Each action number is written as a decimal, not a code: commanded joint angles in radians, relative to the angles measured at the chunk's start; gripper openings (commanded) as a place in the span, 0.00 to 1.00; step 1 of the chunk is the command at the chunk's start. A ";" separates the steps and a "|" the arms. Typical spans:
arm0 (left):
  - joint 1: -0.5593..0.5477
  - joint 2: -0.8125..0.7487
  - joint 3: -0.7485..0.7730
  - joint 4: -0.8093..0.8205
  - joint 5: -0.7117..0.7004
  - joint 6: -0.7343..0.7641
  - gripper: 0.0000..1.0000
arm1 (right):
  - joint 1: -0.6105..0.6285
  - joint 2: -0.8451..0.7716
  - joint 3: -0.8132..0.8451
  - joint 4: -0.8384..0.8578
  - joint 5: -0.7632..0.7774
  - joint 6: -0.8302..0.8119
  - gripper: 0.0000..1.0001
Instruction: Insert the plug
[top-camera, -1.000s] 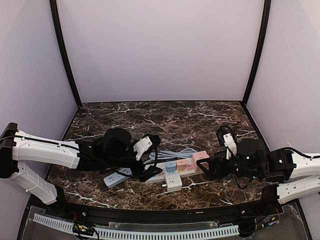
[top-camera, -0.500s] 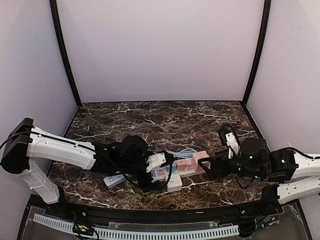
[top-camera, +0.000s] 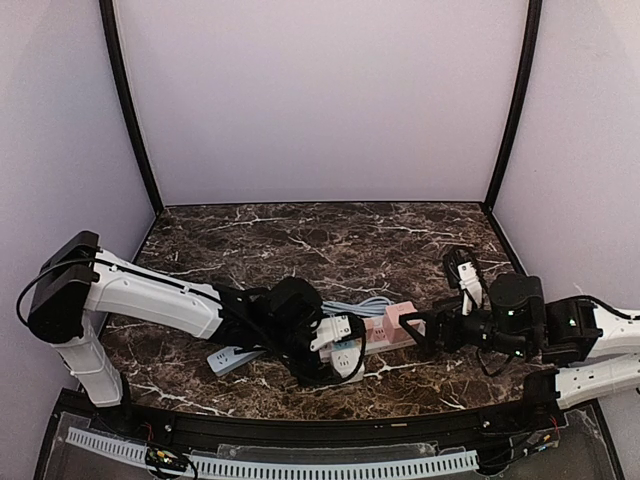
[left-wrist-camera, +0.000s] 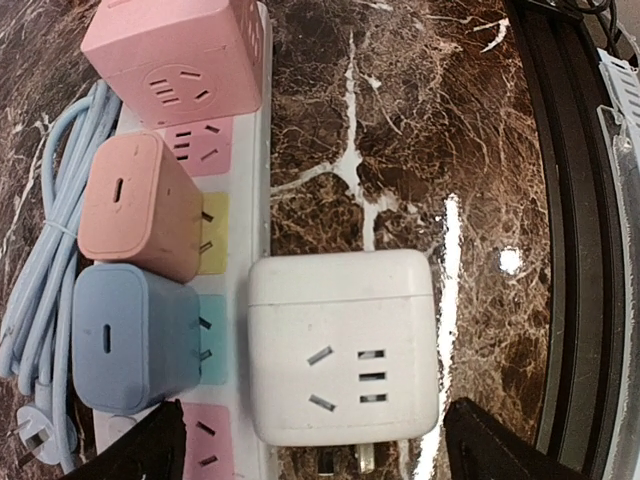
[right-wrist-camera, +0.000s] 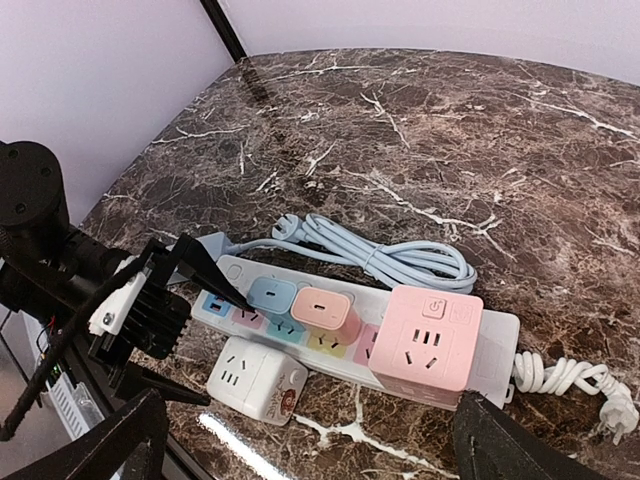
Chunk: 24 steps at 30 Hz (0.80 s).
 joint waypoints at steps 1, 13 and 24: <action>-0.020 0.030 0.046 -0.053 -0.017 -0.006 0.88 | 0.005 -0.017 -0.010 0.004 0.010 -0.004 0.99; -0.044 0.095 0.095 -0.070 -0.053 -0.016 0.77 | 0.005 -0.024 -0.013 0.002 0.010 -0.006 0.99; -0.053 0.094 0.086 -0.045 -0.070 -0.006 0.47 | 0.005 -0.023 -0.016 0.002 0.018 -0.007 0.99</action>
